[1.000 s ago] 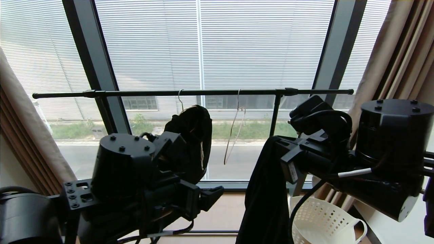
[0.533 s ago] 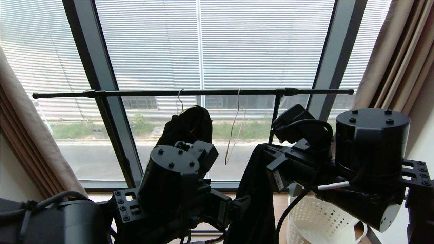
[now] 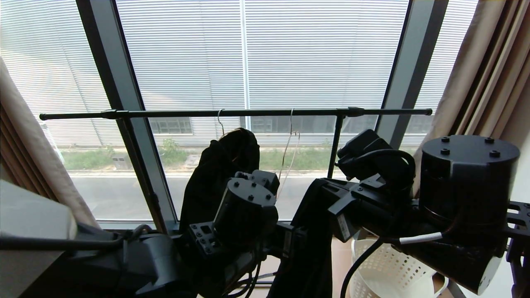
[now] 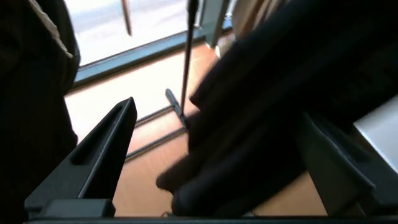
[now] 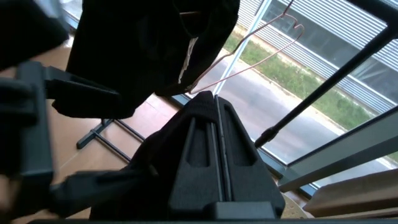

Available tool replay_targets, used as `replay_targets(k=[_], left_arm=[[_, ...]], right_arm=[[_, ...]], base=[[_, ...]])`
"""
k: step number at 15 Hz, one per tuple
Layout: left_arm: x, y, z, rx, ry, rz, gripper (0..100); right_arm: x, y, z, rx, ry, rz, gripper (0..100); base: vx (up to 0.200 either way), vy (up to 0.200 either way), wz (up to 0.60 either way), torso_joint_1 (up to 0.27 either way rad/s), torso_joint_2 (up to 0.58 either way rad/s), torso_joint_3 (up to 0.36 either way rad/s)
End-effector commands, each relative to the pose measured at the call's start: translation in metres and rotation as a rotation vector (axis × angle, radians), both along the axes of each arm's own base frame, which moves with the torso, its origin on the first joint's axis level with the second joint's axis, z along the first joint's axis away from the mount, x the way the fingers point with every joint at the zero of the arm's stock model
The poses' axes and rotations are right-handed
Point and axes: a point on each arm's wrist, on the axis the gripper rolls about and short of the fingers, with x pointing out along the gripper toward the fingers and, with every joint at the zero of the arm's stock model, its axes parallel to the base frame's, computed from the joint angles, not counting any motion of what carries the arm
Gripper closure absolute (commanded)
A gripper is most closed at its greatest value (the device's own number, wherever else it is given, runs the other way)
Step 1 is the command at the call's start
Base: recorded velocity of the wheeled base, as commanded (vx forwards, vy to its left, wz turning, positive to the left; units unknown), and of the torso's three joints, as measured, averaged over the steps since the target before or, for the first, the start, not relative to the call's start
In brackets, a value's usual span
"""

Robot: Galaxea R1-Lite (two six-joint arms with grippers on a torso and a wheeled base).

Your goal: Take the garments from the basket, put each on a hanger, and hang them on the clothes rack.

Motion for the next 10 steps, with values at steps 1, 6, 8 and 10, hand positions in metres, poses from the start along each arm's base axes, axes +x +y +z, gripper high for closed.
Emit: replay_targets(k=[1, 6, 8, 10], left_arm=[[0.020, -0.009, -0.016, 0.028, 0.018, 0.039, 0], [0.036, -0.008, -0.035, 0.075, 0.029, 0.110, 0], [0.039, -0.007, -0.036, 0.076, 0.031, 0.117, 0], [0.044, -0.004, -0.042, 0.089, 0.040, 0.130, 0]], right_arm=[[-0.004, -0.004, 0.005, 0.014, -0.013, 0.002, 100], [-0.008, -0.014, 0.020, 0.054, -0.051, -0.013, 100], [-0.007, -0.016, 0.021, 0.056, -0.055, -0.023, 100], [-0.008, -0.020, 0.025, 0.067, -0.065, -0.031, 100]], base=[[0.000, 0.000, 0.00, 0.000, 0.00, 0.000], [0.000, 0.000, 0.00, 0.000, 0.00, 0.000], [0.000, 0.000, 0.00, 0.000, 0.00, 0.000], [0.000, 0.000, 0.00, 0.000, 0.00, 0.000]])
